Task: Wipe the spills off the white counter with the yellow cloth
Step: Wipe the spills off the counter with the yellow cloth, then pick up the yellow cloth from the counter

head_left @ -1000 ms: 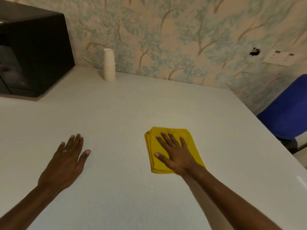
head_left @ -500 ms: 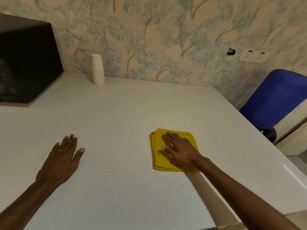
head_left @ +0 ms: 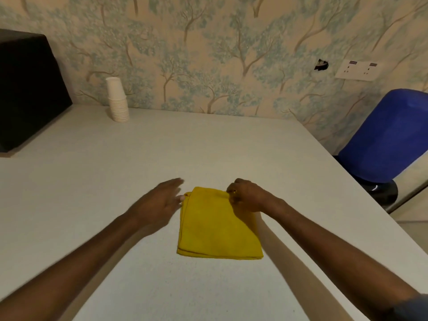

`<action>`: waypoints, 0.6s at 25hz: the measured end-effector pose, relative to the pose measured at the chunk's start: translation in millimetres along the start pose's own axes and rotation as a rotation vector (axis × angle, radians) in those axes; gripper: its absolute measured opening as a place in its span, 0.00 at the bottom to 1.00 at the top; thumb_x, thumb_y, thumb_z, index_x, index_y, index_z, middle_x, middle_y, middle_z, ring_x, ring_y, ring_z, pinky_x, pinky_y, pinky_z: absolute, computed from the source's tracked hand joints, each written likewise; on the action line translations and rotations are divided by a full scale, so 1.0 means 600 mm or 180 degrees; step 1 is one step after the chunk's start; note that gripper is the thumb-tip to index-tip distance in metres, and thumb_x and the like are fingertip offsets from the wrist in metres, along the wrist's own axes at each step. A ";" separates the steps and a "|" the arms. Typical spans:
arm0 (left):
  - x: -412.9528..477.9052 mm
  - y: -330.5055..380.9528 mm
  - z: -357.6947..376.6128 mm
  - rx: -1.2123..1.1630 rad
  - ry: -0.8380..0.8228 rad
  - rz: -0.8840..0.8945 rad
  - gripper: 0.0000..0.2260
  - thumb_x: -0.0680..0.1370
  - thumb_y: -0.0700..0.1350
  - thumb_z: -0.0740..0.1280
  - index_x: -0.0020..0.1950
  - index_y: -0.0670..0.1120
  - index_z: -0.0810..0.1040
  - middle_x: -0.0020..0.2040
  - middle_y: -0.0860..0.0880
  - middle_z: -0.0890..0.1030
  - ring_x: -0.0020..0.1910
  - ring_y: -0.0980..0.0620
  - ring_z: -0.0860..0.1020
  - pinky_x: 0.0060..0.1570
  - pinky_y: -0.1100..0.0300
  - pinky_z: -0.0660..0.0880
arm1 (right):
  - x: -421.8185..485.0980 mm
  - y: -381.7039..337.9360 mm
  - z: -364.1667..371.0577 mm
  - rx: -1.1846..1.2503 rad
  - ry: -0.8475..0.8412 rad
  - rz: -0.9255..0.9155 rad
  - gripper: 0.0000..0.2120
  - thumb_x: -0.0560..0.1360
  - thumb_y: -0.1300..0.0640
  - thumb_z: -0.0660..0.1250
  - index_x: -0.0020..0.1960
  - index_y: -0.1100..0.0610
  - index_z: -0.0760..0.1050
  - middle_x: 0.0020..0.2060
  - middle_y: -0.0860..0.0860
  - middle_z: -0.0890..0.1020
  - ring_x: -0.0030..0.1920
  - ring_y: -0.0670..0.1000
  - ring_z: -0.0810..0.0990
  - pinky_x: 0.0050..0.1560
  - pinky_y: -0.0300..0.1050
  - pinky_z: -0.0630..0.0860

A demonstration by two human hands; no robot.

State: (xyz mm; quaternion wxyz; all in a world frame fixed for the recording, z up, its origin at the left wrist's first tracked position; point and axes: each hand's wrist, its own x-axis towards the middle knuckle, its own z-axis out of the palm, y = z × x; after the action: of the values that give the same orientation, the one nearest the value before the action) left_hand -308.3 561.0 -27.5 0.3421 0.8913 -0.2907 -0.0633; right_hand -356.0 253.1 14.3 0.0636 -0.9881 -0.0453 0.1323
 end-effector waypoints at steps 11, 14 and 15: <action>0.120 0.105 0.032 0.1240 -0.1282 0.0100 0.21 0.80 0.55 0.65 0.70 0.49 0.75 0.58 0.44 0.78 0.59 0.45 0.75 0.52 0.57 0.68 | 0.011 -0.010 -0.058 0.0316 -0.0217 -0.0378 0.20 0.73 0.57 0.76 0.64 0.56 0.77 0.61 0.55 0.82 0.59 0.56 0.81 0.53 0.47 0.77; 0.126 0.117 0.018 0.1283 -0.1310 0.0067 0.17 0.78 0.53 0.70 0.64 0.48 0.77 0.59 0.46 0.79 0.56 0.48 0.76 0.52 0.55 0.72 | -0.004 -0.015 -0.067 0.0354 -0.0285 -0.0415 0.22 0.73 0.61 0.75 0.66 0.57 0.77 0.61 0.55 0.82 0.59 0.55 0.82 0.59 0.49 0.80; 0.126 0.120 0.014 0.1256 -0.1336 0.0064 0.17 0.77 0.53 0.71 0.63 0.49 0.77 0.59 0.46 0.80 0.54 0.49 0.76 0.50 0.55 0.73 | -0.011 -0.015 -0.069 0.0361 -0.0281 -0.0418 0.22 0.73 0.62 0.75 0.67 0.58 0.77 0.62 0.56 0.83 0.59 0.55 0.82 0.60 0.49 0.80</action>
State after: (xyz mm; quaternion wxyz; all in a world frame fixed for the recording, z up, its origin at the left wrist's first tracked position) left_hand -283.0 470.9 19.0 0.0951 0.9051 -0.3707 -0.1851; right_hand -351.9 256.8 56.7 0.1260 -0.9710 -0.1052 0.1736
